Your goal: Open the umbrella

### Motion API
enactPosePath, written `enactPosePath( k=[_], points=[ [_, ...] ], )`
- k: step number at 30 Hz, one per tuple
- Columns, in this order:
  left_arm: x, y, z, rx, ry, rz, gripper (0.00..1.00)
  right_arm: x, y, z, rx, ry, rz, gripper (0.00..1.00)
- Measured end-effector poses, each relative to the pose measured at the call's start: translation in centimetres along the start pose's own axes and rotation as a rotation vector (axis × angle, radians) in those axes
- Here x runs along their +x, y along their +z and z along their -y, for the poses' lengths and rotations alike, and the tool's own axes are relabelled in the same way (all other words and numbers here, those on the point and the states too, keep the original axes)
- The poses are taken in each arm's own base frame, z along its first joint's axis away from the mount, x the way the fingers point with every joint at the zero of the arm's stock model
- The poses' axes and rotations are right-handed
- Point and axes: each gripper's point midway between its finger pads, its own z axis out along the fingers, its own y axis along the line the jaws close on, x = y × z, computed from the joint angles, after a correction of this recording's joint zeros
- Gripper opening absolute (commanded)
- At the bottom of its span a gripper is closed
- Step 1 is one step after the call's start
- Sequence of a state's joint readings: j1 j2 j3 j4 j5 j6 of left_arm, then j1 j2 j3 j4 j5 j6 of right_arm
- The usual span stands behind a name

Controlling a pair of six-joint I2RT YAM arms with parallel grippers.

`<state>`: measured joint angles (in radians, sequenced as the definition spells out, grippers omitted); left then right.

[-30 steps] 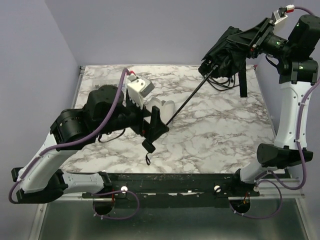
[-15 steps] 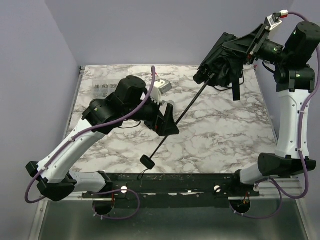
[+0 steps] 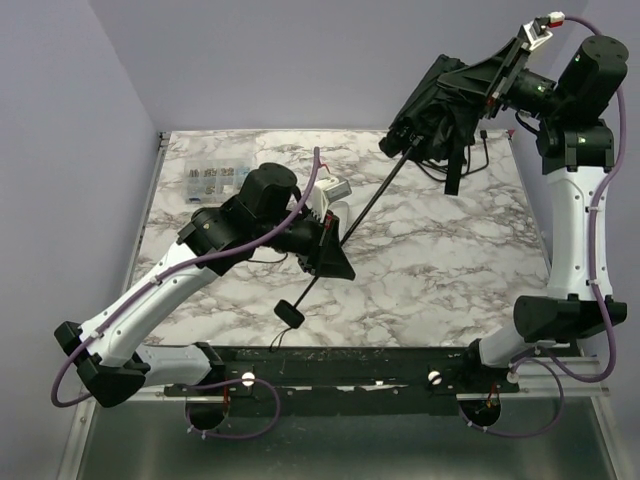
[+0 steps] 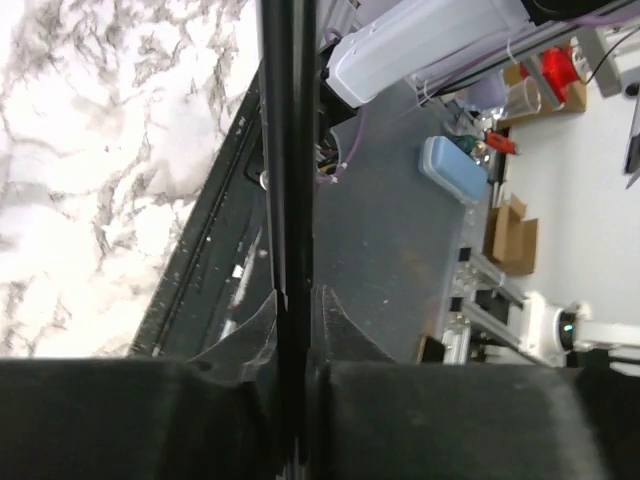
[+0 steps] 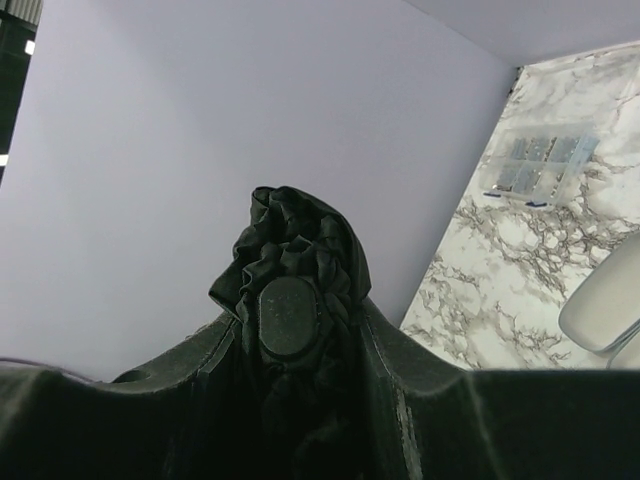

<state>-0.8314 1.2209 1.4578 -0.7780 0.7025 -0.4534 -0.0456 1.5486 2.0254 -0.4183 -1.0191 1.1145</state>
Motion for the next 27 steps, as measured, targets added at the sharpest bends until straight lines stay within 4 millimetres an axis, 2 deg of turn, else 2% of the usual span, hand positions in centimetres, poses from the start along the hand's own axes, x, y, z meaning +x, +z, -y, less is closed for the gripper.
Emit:
enactPosePath(
  k=[1, 2, 3, 7, 9, 14, 18, 20, 24, 27],
  points=[
    [0.0, 0.0, 0.3, 0.015, -0.009, 0.007, 0.00, -0.1, 0.2, 0.1, -0.004, 0.000, -0.001, 0.45],
    [-0.1, 0.0, 0.4, 0.023, -0.014, 0.016, 0.00, -0.1, 0.4, 0.2, -0.007, 0.002, -0.004, 0.89],
    [-0.2, 0.0, 0.6, 0.029, -0.027, 0.026, 0.00, -0.2, 0.5, 0.3, -0.008, 0.005, -0.004, 1.00],
    [-1.0, -0.4, 1.2, 0.035, -0.108, 0.068, 0.00, -0.4, 0.7, 0.8, 0.042, 0.015, 0.004, 1.00],
    [-2.1, -0.8, 1.2, 0.034, -0.171, 0.117, 0.00, -1.1, 0.6, 1.5, 0.120, 0.007, 0.043, 1.00],
    [-5.2, -2.2, 0.5, 0.060, -0.362, 0.283, 0.00, -1.2, -1.2, 5.2, 0.376, 0.021, 0.134, 1.00],
    [-6.6, -2.8, -1.1, 0.112, -0.540, 0.392, 0.00, -0.8, -2.8, 7.4, 0.518, 0.041, 0.169, 1.00],
    [-7.3, -2.9, -2.2, 0.142, -0.630, 0.448, 0.00, -0.8, -3.4, 7.6, 0.557, 0.033, 0.189, 1.00],
    [-8.8, -2.9, -4.5, 0.185, -0.803, 0.531, 0.00, -1.3, -4.7, 6.4, 0.591, -0.014, 0.245, 1.00],
    [-10.0, -2.9, -4.6, 0.187, -0.837, 0.541, 0.00, -0.8, -5.1, 5.0, 0.555, -0.034, 0.254, 0.96]
  ],
)
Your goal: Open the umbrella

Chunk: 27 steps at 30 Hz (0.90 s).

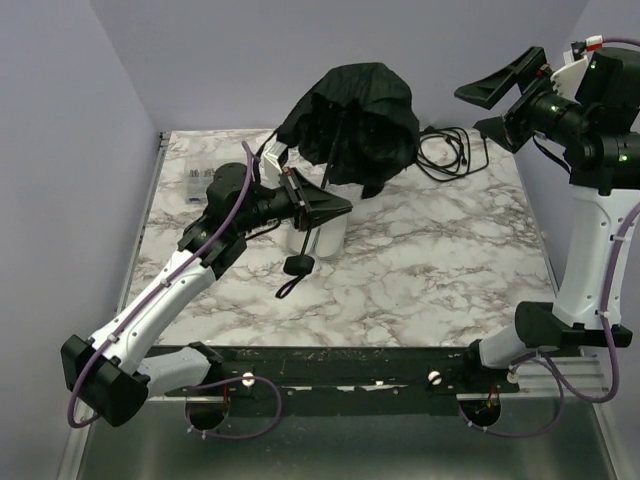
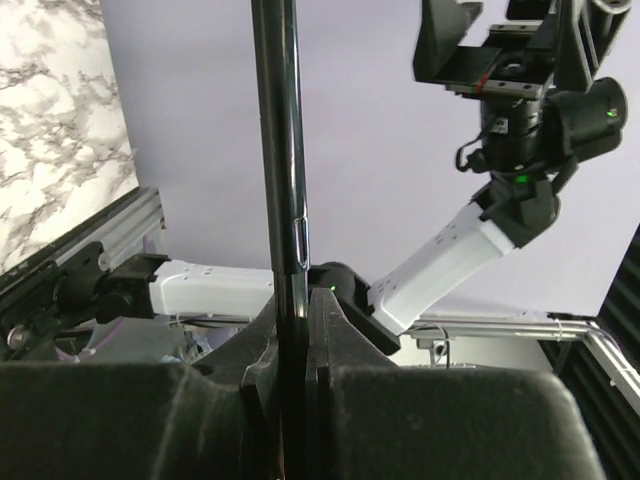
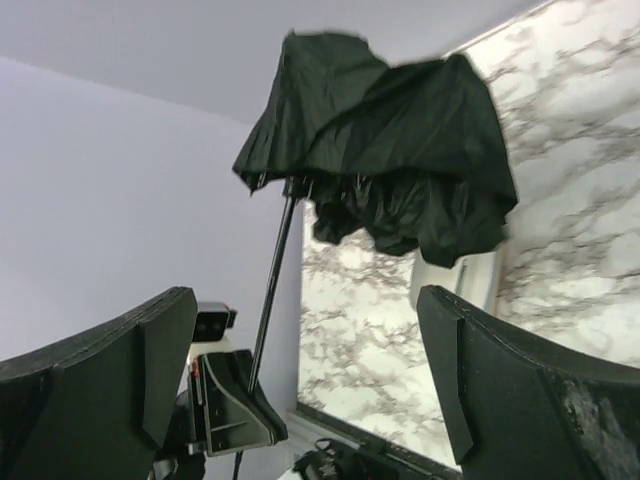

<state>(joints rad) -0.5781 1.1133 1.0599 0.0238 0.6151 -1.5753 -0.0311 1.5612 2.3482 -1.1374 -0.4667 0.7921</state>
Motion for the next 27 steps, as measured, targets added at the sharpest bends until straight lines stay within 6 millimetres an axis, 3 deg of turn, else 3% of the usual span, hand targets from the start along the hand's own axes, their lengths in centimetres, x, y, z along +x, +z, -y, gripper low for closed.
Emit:
enactPosePath(
  k=[6, 10, 18, 21, 27],
  points=[
    [0.5, 0.0, 5.4, 0.098, 0.101, -0.018, 0.00, 1.8, -0.4, -2.5, -0.161, 0.055, -0.053, 0.77],
    [1.3, 0.0, 7.6, 0.187, 0.141, -0.038, 0.00, 2.3, 0.4, -4.8, -0.246, 0.059, -0.076, 0.74],
    [2.2, 3.1, 7.4, 0.226, 0.099, -0.114, 0.00, 7.0, 2.4, -10.4, -0.401, 0.049, -0.196, 0.72],
    [2.8, 4.4, 7.1, 0.217, 0.075, -0.153, 0.00, 7.8, 3.9, -10.5, -0.395, 0.053, -0.218, 0.70],
    [4.0, 4.8, 7.5, 0.232, 0.060, -0.190, 0.00, 7.2, 5.9, -9.8, -0.348, 0.062, -0.196, 0.68]
  ],
)
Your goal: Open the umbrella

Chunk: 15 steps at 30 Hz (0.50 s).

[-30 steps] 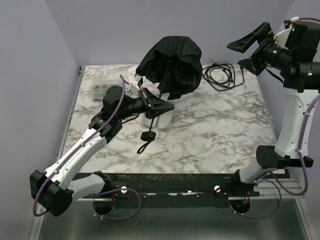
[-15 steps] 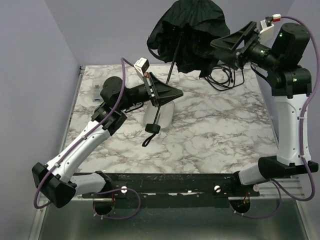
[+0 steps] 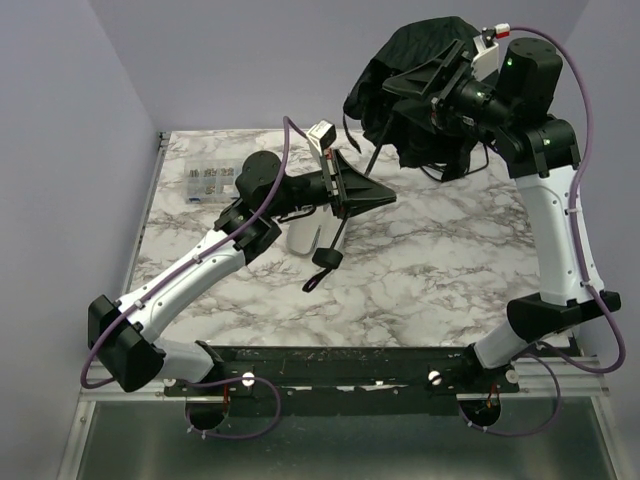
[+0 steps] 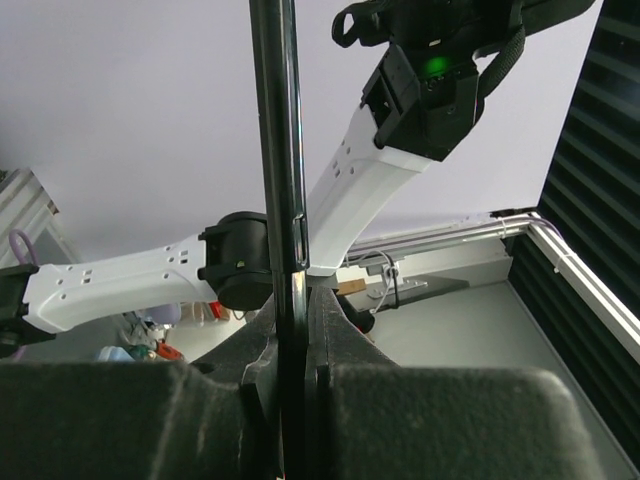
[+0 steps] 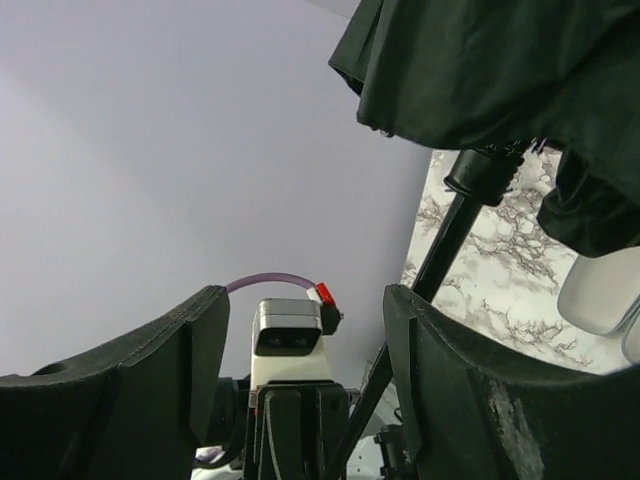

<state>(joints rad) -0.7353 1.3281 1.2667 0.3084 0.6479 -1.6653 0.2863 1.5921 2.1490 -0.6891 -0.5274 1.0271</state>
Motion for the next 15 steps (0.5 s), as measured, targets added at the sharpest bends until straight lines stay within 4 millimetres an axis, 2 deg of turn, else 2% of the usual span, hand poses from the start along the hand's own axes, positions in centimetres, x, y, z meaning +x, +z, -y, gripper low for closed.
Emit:
enactPosePath(
  k=[7, 15],
  points=[
    [0.0, 0.0, 0.7, 0.029, 0.013, 0.002, 0.00, -0.5, -0.7, -0.2, 0.023, -0.035, 0.032, 0.66],
    [0.1, -0.1, 2.3, 0.095, 0.067, 0.005, 0.00, 0.4, -0.8, 2.1, 0.094, -0.022, 0.019, 0.65]
  ],
)
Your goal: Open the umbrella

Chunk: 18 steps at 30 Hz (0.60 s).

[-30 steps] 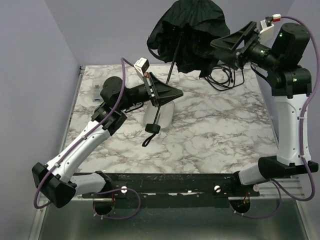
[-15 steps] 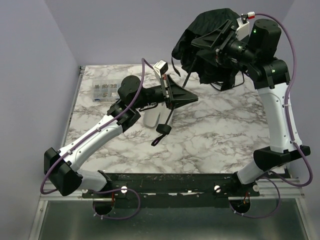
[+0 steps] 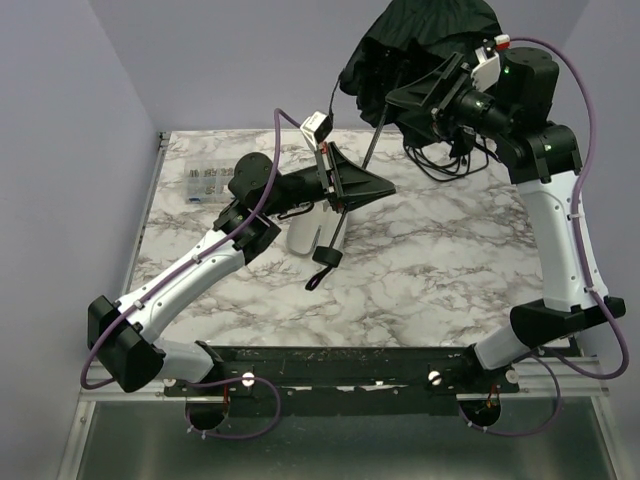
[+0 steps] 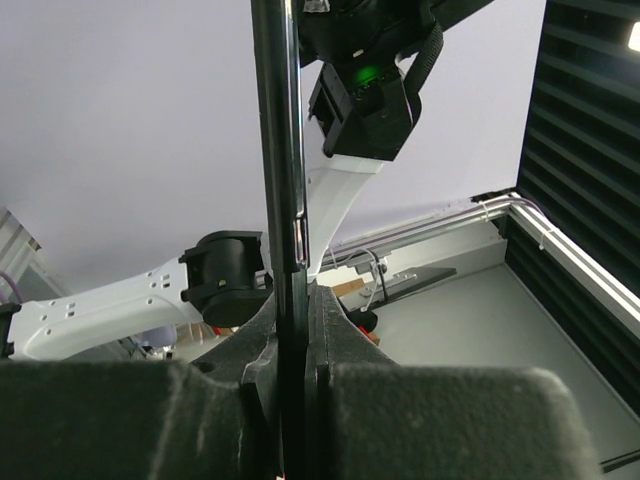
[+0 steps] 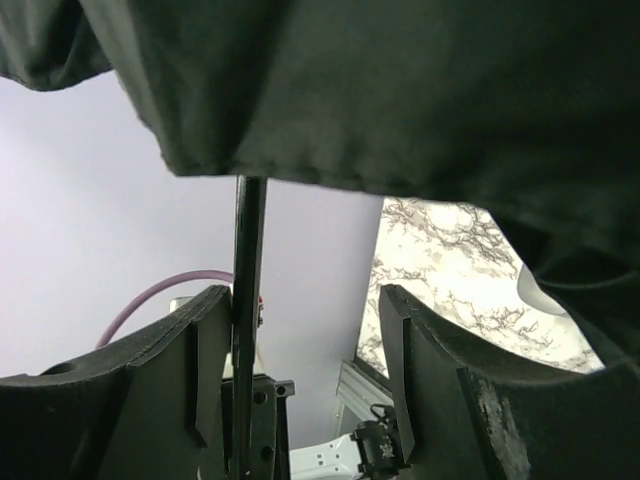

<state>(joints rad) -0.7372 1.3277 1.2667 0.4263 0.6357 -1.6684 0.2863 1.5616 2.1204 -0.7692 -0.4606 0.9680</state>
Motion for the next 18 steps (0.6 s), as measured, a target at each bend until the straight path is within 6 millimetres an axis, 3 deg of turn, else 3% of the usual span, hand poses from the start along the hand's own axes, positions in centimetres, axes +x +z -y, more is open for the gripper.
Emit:
enactPosePath(
  k=[4, 9, 13, 16, 18],
  points=[
    [0.0, 0.0, -0.1, -0.003, -0.003, 0.000, 0.00, 0.1, 0.4, 0.3, -0.014, 0.013, 0.005, 0.59],
    [0.1, 0.0, 0.1, 0.003, 0.002, -0.003, 0.00, -0.7, 1.0, -1.1, -0.084, 0.006, 0.021, 0.40],
    [0.5, 0.1, 0.3, 0.015, 0.005, -0.013, 0.00, -0.8, 1.6, -2.0, -0.130, -0.001, 0.024, 0.22],
    [0.7, 0.2, 0.3, 0.021, 0.002, -0.027, 0.00, -0.7, 1.9, -2.6, -0.153, 0.011, 0.019, 0.01],
    [0.9, 0.3, 0.0, 0.019, 0.008, -0.038, 0.11, -0.6, 1.9, -2.8, -0.156, 0.030, 0.015, 0.01]
  ],
)
